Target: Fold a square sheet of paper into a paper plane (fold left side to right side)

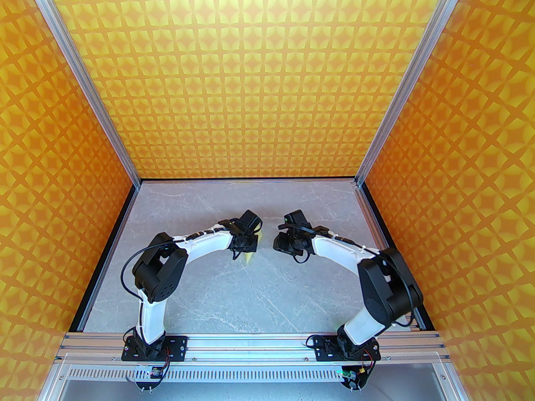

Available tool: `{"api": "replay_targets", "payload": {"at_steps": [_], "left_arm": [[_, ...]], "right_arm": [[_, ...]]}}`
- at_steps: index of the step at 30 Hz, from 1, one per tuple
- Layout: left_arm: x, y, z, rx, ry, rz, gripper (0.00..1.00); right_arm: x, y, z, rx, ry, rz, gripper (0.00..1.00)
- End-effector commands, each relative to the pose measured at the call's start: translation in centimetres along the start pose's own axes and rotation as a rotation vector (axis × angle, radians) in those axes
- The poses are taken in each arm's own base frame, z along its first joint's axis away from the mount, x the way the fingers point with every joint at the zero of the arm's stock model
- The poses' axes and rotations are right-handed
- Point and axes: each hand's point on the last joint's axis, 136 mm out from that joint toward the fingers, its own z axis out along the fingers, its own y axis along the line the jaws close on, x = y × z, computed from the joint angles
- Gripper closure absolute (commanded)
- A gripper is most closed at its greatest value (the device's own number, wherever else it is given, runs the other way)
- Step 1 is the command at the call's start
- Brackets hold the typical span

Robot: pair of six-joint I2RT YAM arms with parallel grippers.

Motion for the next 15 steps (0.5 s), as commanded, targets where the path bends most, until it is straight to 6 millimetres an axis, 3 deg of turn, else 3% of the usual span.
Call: {"api": "replay_targets", "payload": {"at_steps": [1, 8, 15], "left_arm": [[0.7, 4.4, -1.7, -0.137, 0.062, 0.114, 1.0], [0.9, 9.3, -1.1, -0.194, 0.124, 0.17, 1.0], [1.0, 10.5, 0.3, -0.211, 0.16, 0.166, 1.0]], "right_arm": [[-0.1, -0.3, -0.7, 0.005, -0.027, -0.022, 0.69], [0.6, -0.4, -0.1, -0.007, -0.008, -0.016, 0.69], [0.5, -0.3, 0.0, -0.011, -0.005, -0.017, 0.7]]}}
